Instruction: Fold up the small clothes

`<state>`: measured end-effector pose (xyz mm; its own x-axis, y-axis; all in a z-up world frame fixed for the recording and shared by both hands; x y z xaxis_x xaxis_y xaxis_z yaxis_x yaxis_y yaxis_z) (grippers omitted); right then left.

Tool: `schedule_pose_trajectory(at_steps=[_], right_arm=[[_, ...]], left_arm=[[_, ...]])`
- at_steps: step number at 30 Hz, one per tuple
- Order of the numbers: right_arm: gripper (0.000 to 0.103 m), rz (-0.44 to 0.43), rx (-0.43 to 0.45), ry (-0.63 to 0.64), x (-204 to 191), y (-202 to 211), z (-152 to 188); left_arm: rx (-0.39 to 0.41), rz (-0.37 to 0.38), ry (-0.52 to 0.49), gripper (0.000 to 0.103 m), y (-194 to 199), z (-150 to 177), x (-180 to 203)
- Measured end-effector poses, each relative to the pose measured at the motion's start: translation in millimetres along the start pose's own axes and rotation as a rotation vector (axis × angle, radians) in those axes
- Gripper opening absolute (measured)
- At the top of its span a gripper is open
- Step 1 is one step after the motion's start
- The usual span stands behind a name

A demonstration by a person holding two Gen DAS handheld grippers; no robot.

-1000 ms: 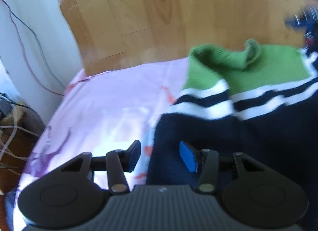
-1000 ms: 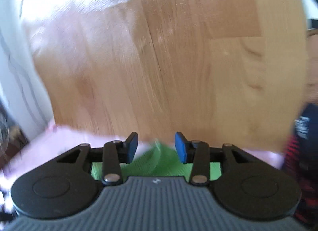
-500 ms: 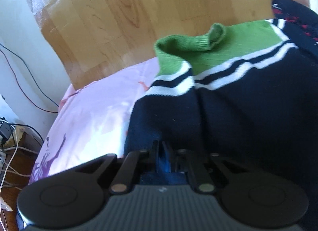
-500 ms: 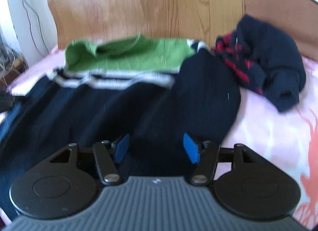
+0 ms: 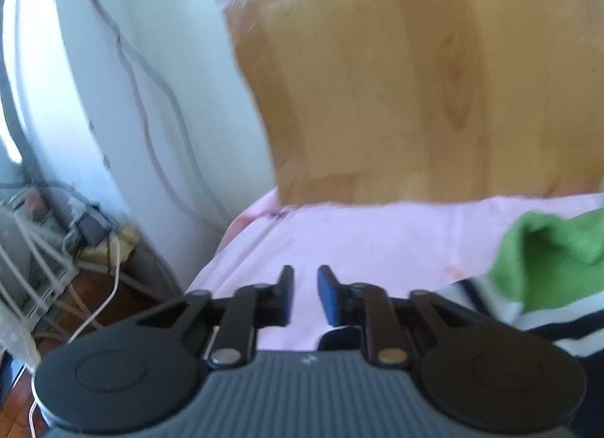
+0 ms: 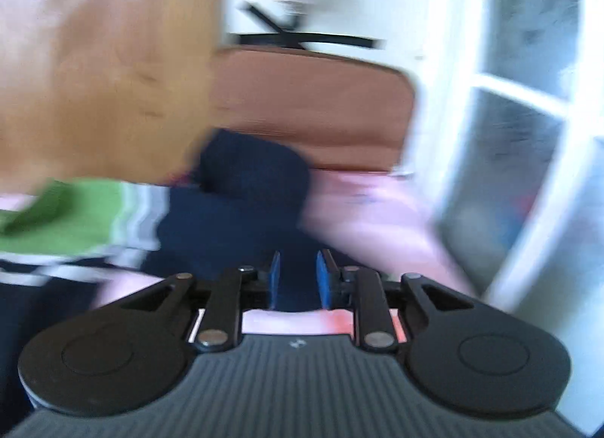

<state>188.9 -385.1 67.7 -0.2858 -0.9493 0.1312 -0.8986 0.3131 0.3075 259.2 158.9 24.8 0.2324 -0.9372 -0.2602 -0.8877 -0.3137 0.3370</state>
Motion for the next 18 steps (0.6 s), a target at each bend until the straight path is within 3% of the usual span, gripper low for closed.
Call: schedule_pose_trajectory(at_steps=[5, 9, 12, 14, 16, 18], right_arm=[[0.025, -0.467, -0.073, -0.024, -144.6, -16.9, -12.7], [0.025, -0.728, -0.2, 0.032, -279.6, -52.9, 4.1], [0.025, -0.804, -0.361, 0.054, -356.8, -98.9, 29.6], [0.024, -0.776, -0.428, 0.073, -392.9, -134.3, 36.6], [0.024, -0.681, -0.307, 0.086, -411.4, -173.3, 5.7], [0.026, -0.543, -0.16, -0.008, -407.1, -200.5, -40.6]], left_arm=[[0.017, 0.218, -0.002, 0.019, 36.8, 2.3, 43.7], [0.002, 0.236, -0.035, 0.019, 61.1, 20.4, 41.6], [-0.043, 0.194, -0.019, 0.02, 72.0, 34.9, 14.7], [-0.07, 0.164, 0.014, 0.021, 74.0, 39.5, -8.2], [-0.082, 0.121, 0.047, 0.021, 75.8, 41.0, -28.8], [-0.076, 0.082, 0.069, 0.021, 76.7, 40.8, -44.8]])
Point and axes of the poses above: each gripper's, at about its wrist camera, not at the fingertips, and y roughly against the way its jaws point, x to its right, z to its underside, the point moved 10 cm from there along -y, roughly the way its jaws point, and after that the axes turned 12 degrees about x, right-handed, at the moved point
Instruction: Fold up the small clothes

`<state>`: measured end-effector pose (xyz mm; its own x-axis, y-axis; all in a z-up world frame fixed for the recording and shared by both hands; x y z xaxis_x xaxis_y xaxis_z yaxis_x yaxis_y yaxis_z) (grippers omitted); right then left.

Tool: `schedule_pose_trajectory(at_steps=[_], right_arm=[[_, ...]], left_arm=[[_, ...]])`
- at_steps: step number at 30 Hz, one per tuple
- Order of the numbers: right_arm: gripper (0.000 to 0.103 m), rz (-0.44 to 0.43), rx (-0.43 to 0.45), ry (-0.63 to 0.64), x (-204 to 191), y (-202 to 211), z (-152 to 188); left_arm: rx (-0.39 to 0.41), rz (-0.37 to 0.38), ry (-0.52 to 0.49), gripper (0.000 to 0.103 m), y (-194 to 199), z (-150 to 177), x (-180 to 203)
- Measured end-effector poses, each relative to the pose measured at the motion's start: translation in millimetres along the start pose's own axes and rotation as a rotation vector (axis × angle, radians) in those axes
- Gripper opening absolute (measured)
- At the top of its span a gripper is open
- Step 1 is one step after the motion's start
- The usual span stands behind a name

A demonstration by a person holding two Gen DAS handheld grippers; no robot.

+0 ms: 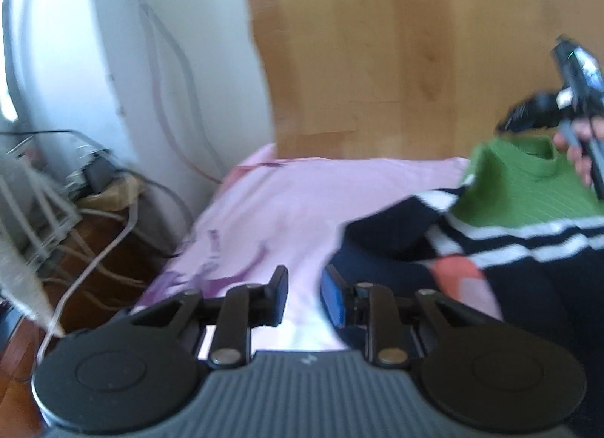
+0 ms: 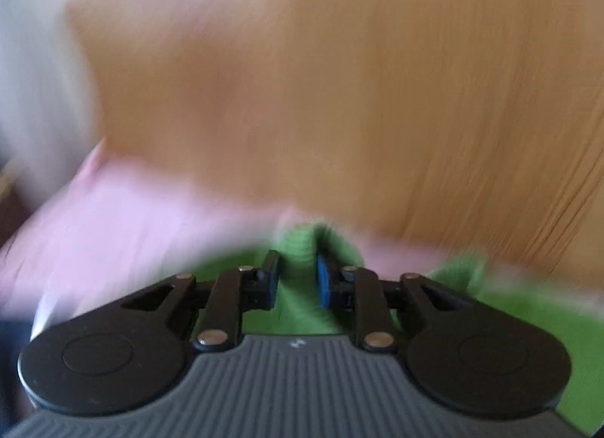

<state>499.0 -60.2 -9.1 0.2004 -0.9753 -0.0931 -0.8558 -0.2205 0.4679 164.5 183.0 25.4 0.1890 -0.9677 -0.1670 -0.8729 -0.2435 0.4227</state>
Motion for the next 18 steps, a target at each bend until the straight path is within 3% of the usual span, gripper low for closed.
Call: schedule_pose_trajectory(at_steps=[1, 3, 6, 10, 12, 15, 18], right_arm=[[0.026, -0.003, 0.037, -0.088, 4.2, 2.6, -15.6], [0.026, -0.129, 0.024, -0.205, -8.9, 17.5, -25.8], [0.029, -0.28, -0.035, -0.124, -46.9, 64.3, -2.4], [0.031, -0.492, -0.166, -0.023, -101.0, 135.0, 62.0], [0.032, -0.546, -0.224, 0.02, -125.6, 155.8, 94.3], [0.044, -0.586, -0.295, 0.07, -153.4, 167.6, 135.6], [0.047, -0.597, -0.311, 0.042, -174.3, 159.8, 151.6]], left_arm=[[0.006, -0.007, 0.011, 0.023, 0.4, -0.9, -5.5], [0.02, -0.004, 0.032, 0.025, -0.1, -0.6, -13.2], [0.034, 0.012, 0.053, 0.026, -4.2, 2.8, -13.2], [0.033, 0.05, 0.09, 0.027, -10.3, 8.2, -10.2], [0.035, 0.067, 0.095, 0.027, -10.2, 10.6, -8.9], [0.048, 0.072, 0.097, 0.031, -2.9, 10.5, -11.6], [0.065, 0.057, 0.098, 0.035, 7.7, 5.7, -18.8]])
Point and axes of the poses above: each gripper's, at about its wrist camera, not at the fingertips, and y roughly against the way its jaws point, x to its right, z to its underside, the point moved 10 cm from there along -y, roughly the way its jaws point, and after that the axes turned 12 degrees about x, right-handed, at the moved point
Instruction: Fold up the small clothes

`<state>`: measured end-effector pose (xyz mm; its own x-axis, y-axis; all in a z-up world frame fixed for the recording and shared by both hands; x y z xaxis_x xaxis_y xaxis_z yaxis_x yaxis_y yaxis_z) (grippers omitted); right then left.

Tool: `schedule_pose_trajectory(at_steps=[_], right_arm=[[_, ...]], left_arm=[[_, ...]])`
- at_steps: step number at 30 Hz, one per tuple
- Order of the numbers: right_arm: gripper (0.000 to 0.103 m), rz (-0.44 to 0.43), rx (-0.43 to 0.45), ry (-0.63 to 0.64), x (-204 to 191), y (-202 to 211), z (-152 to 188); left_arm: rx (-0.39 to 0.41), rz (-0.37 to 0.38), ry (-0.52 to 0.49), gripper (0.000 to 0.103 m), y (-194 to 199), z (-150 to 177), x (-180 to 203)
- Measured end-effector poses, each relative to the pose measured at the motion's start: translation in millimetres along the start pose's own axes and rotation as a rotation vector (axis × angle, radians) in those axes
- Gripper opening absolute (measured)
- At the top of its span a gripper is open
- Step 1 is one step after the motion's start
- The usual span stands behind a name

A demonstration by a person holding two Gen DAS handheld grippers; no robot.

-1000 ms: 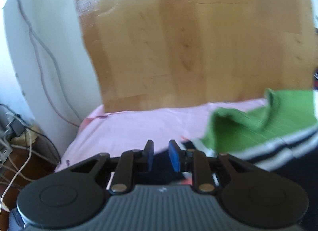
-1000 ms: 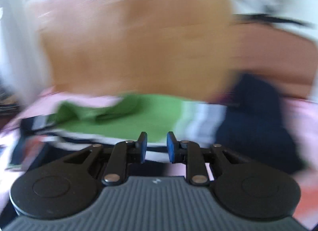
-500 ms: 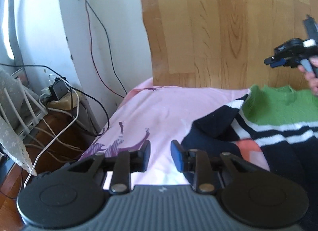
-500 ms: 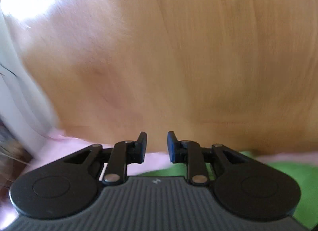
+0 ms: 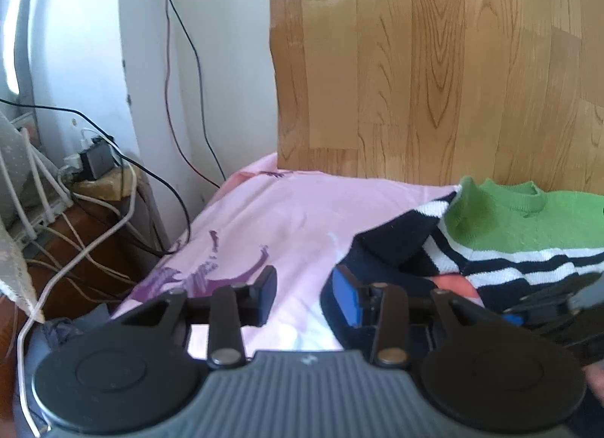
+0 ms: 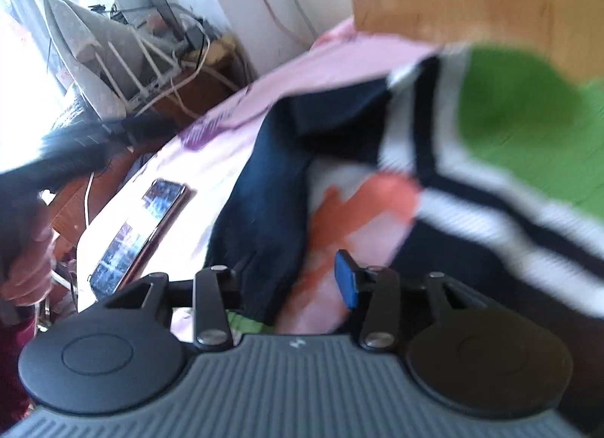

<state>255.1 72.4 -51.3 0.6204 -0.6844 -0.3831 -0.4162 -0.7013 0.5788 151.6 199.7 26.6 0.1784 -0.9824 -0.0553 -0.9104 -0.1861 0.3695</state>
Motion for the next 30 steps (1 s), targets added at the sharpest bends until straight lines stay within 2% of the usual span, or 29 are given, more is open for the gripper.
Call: schedule_pose_trajectory(at_steps=[1, 2, 3, 6, 8, 10, 14, 17, 20, 25, 26, 27, 28, 30], right_arm=[[0.028, -0.004, 0.007, -0.001, -8.9, -2.6, -0.1], [0.008, -0.031, -0.033, -0.005, -16.4, -5.6, 2.5], [0.006, -0.046, -0.043, -0.004, -21.0, -3.9, 0.2], [0.006, -0.07, -0.017, 0.123, -33.4, 32.9, -21.2], [0.006, -0.026, -0.007, 0.219, -25.8, 71.3, -43.5], [0.006, 0.049, -0.013, 0.293, -6.3, 103.4, -62.2], [0.006, 0.273, -0.043, 0.375, 53.0, 154.6, -86.3], [0.006, 0.42, -0.049, 0.407, 95.0, 177.2, -92.5], [0.006, 0.506, -0.046, 0.398, 130.6, 181.4, -94.6], [0.006, 0.549, -0.038, 0.341, 168.5, 173.3, -84.9], [0.006, 0.553, -0.037, 0.335, 175.1, 172.7, -82.4], [0.006, 0.556, -0.034, 0.327, 178.4, 168.1, -82.0], [0.006, 0.559, -0.029, 0.314, 182.9, 163.5, -82.8], [0.006, 0.556, -0.005, 0.283, 190.1, 157.3, -89.8]], left_arm=[[0.005, -0.006, -0.002, 0.035, 3.1, -2.4, -2.3], [0.011, -0.012, -0.005, 0.036, 5.3, -4.8, -4.5], [0.015, -0.018, -0.008, 0.037, 6.9, -7.3, -6.1], [0.025, -0.016, -0.007, 0.041, 5.7, -14.8, -6.6], [0.023, 0.0, -0.005, 0.042, -1.4, -19.4, -0.4], [0.023, 0.025, -0.012, 0.042, -11.6, -25.0, 12.7], [0.007, 0.127, -0.035, 0.048, -43.8, -35.2, 58.8], [-0.045, 0.192, -0.042, 0.05, -83.4, -38.9, 93.6], [-0.113, 0.217, -0.043, 0.053, -128.1, -35.1, 123.1], [-0.201, 0.264, -0.043, 0.052, -177.4, -15.0, 166.1], [-0.21, 0.269, -0.05, 0.046, -182.3, -10.7, 173.1], [-0.218, 0.266, -0.06, 0.036, -186.8, -6.6, 177.6], [-0.227, 0.254, -0.073, 0.012, -192.1, -3.4, 180.8], [-0.22, 0.232, -0.058, 0.01, -197.5, -5.8, 181.7]])
Point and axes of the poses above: each gripper's, at about its wrist camera, not at the fingertips, and y roughly against the way its jaws point, x to its right, z to its underside, the point moved 10 cm from there along -y, roughly the way its jaws point, and after that the axes turned 12 degrees about x, right-handed, at the moved point
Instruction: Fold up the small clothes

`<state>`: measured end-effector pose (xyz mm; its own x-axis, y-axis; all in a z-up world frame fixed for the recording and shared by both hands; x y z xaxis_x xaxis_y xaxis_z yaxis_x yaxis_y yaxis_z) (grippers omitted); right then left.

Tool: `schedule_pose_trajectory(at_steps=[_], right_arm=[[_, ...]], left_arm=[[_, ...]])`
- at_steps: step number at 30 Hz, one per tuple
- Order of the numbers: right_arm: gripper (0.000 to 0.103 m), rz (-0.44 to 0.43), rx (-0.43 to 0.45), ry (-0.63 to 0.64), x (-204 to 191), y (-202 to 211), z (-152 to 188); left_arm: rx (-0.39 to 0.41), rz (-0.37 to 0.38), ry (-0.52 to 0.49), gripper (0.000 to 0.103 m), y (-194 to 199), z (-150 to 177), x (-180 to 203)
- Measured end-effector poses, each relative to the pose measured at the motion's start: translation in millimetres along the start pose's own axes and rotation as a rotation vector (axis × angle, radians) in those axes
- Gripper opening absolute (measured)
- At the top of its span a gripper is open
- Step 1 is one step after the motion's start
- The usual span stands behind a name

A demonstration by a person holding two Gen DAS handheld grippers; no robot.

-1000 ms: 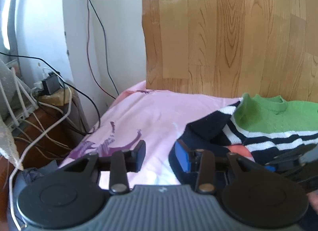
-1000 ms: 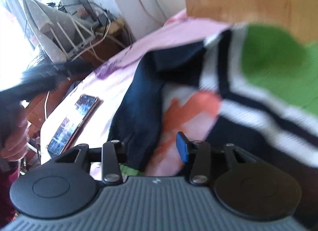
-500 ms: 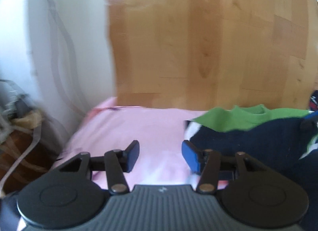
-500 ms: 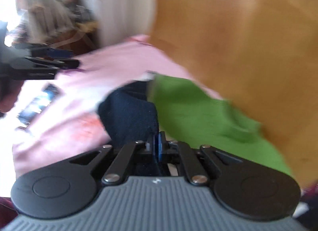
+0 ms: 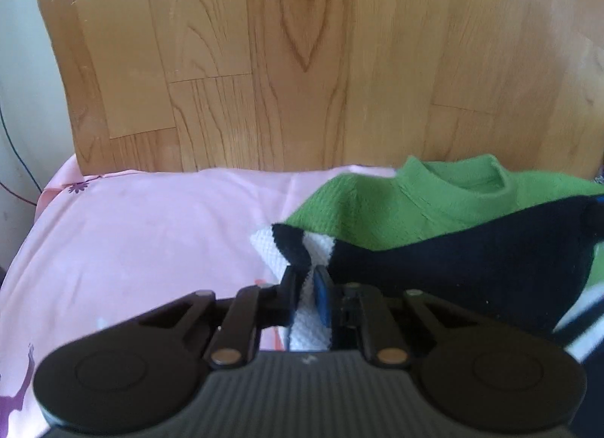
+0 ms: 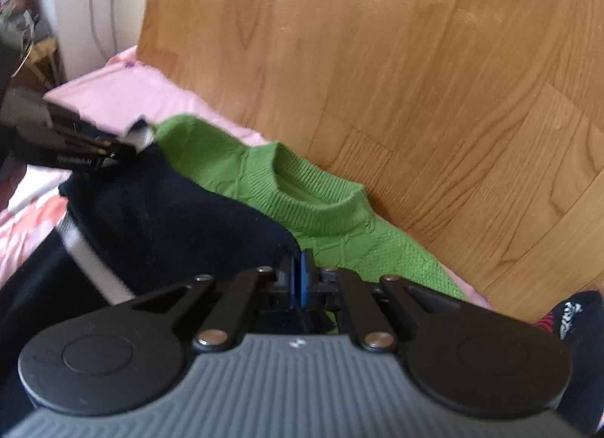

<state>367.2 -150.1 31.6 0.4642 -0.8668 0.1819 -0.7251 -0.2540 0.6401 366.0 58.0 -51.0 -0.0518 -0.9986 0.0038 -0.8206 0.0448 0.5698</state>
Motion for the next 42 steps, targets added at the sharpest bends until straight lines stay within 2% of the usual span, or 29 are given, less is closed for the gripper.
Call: schedule_pose_trajectory(at_steps=[3, 5, 7, 8, 9, 11, 14, 17, 19, 21, 23, 26, 28, 31, 36, 42], right_arm=[[0.006, 0.01, 0.024, -0.05, 4.8, -16.1, -3.6], [0.011, 0.061, 0.009, -0.09, 16.0, -31.4, 3.7], [0.03, 0.111, -0.027, -0.12, 26.8, -45.4, 14.9], [0.031, 0.119, -0.037, -0.133, 30.5, -49.1, 20.8], [0.032, 0.116, -0.035, -0.153, 34.4, -48.9, 24.4], [0.032, 0.106, -0.034, -0.212, 41.5, -44.8, 31.6], [0.032, 0.092, -0.019, -0.276, 50.2, -34.6, 38.2], [0.032, 0.083, -0.036, -0.333, 54.8, -35.0, 48.3], [0.032, 0.088, -0.088, -0.352, 53.5, -38.5, 61.0], [0.032, 0.093, -0.078, -0.383, 56.7, -31.5, 62.2], [0.033, 0.084, -0.038, -0.426, 55.5, -10.1, 61.3], [0.033, 0.024, 0.033, -0.454, 40.2, 37.6, 70.4], [0.033, -0.011, 0.055, -0.455, 25.3, 70.7, 88.4], [0.033, -0.016, 0.058, -0.467, 8.1, 116.0, 128.7], [0.035, 0.058, 0.033, -0.532, -4.5, 180.0, 196.6], [0.035, 0.009, 0.058, -0.586, -34.8, 229.3, 231.0]], left_arm=[[0.038, -0.035, 0.053, 0.01, -5.1, -9.7, -11.6], [0.022, -0.063, 0.084, 0.01, -13.9, -10.7, -18.4], [0.001, -0.078, 0.092, 0.014, -20.9, -6.6, -20.9], [-0.003, -0.09, 0.086, 0.019, -22.5, -4.7, -22.2], [0.001, -0.103, 0.075, 0.022, -21.2, -3.9, -23.8], [0.019, -0.128, 0.054, 0.036, -16.2, -4.0, -27.6], [0.036, -0.128, 0.081, 0.043, -2.5, -6.0, -30.6], [0.034, -0.103, 0.118, 0.043, 11.2, -3.7, -28.9], [0.014, -0.093, 0.096, 0.044, 24.8, 6.0, -25.9], [0.003, -0.073, 0.056, 0.046, 44.4, 20.2, -22.8], [-0.012, -0.033, 0.04, 0.048, 69.7, 39.0, -22.5], [-0.055, 0.078, 0.049, 0.048, 114.3, 75.6, -17.4], [-0.085, 0.134, 0.064, 0.048, 143.4, 102.1, -13.5], [-0.105, 0.167, 0.066, 0.048, 181.2, 134.6, -5.4], [-0.126, 0.251, 0.122, 0.048, 223.6, 164.3, 10.2], [-0.196, 0.356, 0.114, 0.048, 248.9, 188.2, 41.5]])
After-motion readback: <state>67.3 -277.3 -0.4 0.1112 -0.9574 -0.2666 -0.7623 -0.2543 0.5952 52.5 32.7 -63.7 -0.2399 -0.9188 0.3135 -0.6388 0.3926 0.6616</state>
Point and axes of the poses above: each gripper's, at about its wrist camera, not at the fingertips, and y roughly against the way its jaws point, x to its right, z to its underside, the point moved 10 cm from there along -y, roughly the way its jaws point, and after that the axes turned 12 degrees about x, right-handed, at the moved point
